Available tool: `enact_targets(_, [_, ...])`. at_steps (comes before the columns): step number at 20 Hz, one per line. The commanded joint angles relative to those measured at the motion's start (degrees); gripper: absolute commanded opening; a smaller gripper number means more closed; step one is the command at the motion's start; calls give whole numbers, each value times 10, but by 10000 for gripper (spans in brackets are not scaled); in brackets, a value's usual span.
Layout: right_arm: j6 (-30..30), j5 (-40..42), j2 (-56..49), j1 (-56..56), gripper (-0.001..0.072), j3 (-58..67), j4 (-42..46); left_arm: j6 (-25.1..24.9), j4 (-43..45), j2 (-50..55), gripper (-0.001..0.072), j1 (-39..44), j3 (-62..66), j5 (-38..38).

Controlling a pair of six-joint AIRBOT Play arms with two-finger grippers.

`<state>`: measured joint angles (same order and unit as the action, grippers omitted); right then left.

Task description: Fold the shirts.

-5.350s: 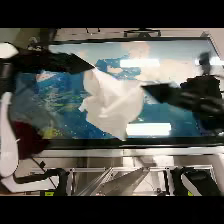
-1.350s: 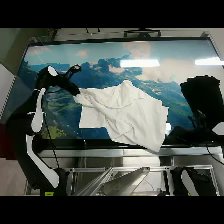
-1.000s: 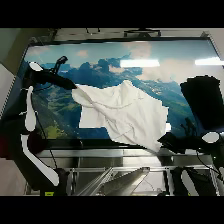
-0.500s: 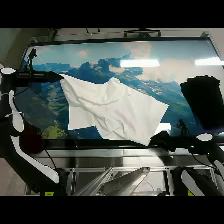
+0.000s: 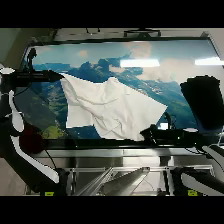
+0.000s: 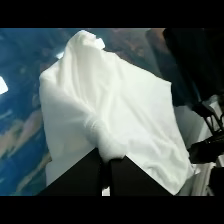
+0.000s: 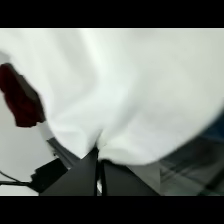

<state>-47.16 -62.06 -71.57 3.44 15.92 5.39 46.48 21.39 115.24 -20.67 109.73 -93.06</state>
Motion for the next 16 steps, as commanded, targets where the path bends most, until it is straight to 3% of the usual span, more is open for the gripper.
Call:
enact_targets(1, [24, -75, 30, -16, 16, 85, -52, 15, -134, 0, 25, -10, 1, -59])
enact_targets(4, [-28, -113, 120, 13, 16, 208, -52, 16, -341, -18, 24, -7, 0, -135])
enact_targets(10, [-101, -162, 253, 134, 16, 458, -11, 16, -602, -186, 16, 12, 0, -132])
enact_targets(13, [-113, -178, 292, 212, 16, 541, -12, 34, -647, -307, 15, -4, 0, -123])
enact_targets(16, [-114, -180, 326, 261, 16, 559, -11, 49, -600, -416, 15, -54, 0, -99])
